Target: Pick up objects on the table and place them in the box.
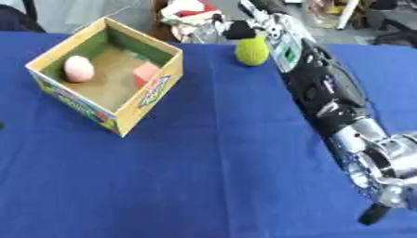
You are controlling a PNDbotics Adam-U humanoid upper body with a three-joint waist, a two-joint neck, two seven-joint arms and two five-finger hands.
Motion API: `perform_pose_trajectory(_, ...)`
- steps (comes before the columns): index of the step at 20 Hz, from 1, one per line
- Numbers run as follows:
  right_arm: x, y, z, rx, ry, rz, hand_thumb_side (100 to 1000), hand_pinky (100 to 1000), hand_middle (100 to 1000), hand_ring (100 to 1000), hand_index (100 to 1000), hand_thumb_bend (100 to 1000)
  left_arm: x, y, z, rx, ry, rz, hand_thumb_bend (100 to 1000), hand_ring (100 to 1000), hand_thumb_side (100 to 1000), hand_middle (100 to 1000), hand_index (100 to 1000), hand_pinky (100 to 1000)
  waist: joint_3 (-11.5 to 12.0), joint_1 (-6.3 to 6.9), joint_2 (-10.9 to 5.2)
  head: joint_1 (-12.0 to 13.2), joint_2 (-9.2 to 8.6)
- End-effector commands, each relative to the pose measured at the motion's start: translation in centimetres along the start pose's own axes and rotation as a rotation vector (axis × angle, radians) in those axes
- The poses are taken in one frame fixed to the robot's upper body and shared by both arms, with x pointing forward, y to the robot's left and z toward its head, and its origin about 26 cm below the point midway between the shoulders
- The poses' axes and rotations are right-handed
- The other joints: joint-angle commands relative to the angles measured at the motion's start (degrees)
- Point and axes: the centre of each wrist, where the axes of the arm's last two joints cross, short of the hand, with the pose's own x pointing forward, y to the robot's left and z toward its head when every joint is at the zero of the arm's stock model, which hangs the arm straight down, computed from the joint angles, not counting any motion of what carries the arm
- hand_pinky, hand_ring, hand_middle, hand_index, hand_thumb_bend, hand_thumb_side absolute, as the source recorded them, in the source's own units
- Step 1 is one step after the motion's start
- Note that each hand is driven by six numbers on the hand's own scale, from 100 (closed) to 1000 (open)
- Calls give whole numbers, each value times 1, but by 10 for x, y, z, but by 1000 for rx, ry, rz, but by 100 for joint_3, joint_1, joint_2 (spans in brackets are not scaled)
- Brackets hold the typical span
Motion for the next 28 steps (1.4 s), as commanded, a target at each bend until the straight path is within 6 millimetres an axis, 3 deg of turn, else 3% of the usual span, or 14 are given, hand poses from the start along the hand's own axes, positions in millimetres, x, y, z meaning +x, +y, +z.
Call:
perform_pose_trajectory(1, -23, -12, 6, -22, 84, 12, 481, 894, 969, 903, 1000, 100, 4, 6, -2, -6, -16, -26, 299, 594, 367, 571, 743, 458, -29, 39, -99, -38, -109)
perform_pose_trajectory(3, -36, -4, 11, -6, 149, 14, 479, 893, 969, 903, 1000, 100, 4, 6, -1, -7, -15, -28, 300, 594, 367, 570, 743, 458, -34, 44, -100, -73, -114)
perform_pose_trajectory(7, -42, 3, 14, -6, 182, 21, 451, 891, 971, 904, 1000, 100, 3, 6, -1, -8, -14, -29, 300, 594, 367, 571, 743, 457, -43, 46, -97, -84, -126)
perform_pose_trajectory(12, -61, 15, 25, 16, 267, 65, 476, 888, 962, 902, 1000, 100, 4, 7, -1, -8, -15, -33, 300, 594, 368, 571, 743, 457, -63, 56, -76, -119, -190)
perform_pose_trajectory(21, -60, 34, 28, 77, 247, 77, 270, 867, 796, 860, 910, 100, 4, 6, -1, -11, -18, -29, 296, 596, 370, 570, 744, 456, -34, 59, -61, -163, -189)
perform_pose_trajectory(23, -56, 35, 26, 60, 230, 67, 251, 864, 772, 850, 874, 100, 4, 6, -1, -12, -17, -29, 296, 597, 370, 570, 744, 456, -28, 60, -60, -171, -198)
perform_pose_trajectory(24, -53, 34, 25, 45, 217, 60, 349, 862, 761, 843, 844, 100, 4, 6, -1, -12, -17, -28, 295, 597, 370, 570, 744, 457, -22, 61, -60, -178, -199)
perform_pose_trajectory(25, -49, 33, 23, 27, 203, 55, 214, 861, 753, 841, 830, 100, 4, 6, -1, -13, -18, -27, 295, 598, 370, 570, 744, 457, -16, 63, -60, -189, -197)
perform_pose_trajectory(28, -37, 28, 16, -39, 159, 42, 110, 849, 703, 819, 680, 100, 4, 5, -2, -13, -18, -25, 293, 598, 371, 570, 744, 457, -4, 70, -57, -221, -201)
